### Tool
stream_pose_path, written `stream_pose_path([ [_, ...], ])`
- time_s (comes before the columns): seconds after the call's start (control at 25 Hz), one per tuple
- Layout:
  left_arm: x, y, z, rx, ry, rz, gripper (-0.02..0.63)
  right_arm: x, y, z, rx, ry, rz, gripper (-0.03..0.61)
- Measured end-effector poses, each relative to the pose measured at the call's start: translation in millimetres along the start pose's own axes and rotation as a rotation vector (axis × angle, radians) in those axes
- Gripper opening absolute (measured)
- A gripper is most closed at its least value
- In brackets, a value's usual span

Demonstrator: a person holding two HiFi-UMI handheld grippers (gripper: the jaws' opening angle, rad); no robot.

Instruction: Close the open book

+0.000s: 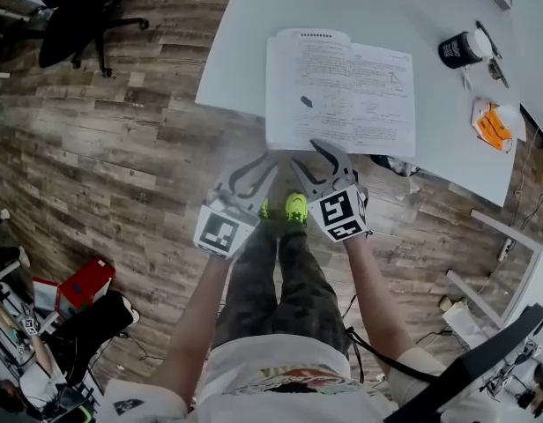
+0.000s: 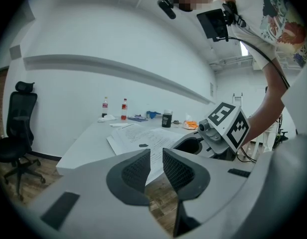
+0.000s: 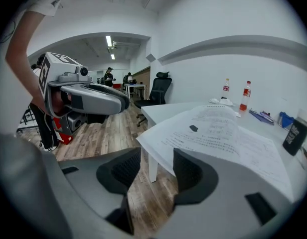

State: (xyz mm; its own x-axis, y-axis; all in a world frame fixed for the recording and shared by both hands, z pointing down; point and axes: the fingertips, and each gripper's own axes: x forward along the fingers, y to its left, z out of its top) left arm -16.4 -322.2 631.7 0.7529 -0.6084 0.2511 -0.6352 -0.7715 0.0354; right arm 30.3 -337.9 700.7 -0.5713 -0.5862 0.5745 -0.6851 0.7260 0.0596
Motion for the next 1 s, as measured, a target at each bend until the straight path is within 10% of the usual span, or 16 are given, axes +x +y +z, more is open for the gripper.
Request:
stream_pose_path([
  [0.72, -5, 16, -27, -0.056, 0.019, 0.0, 0.054, 24, -8, -27, -0.406, 0.174, -0.289, 0.184],
  [1.0, -5, 22, -30, -0.088, 0.019, 0.001, 0.054, 25, -15, -21, -0.417, 0.171, -0.361, 0.141],
])
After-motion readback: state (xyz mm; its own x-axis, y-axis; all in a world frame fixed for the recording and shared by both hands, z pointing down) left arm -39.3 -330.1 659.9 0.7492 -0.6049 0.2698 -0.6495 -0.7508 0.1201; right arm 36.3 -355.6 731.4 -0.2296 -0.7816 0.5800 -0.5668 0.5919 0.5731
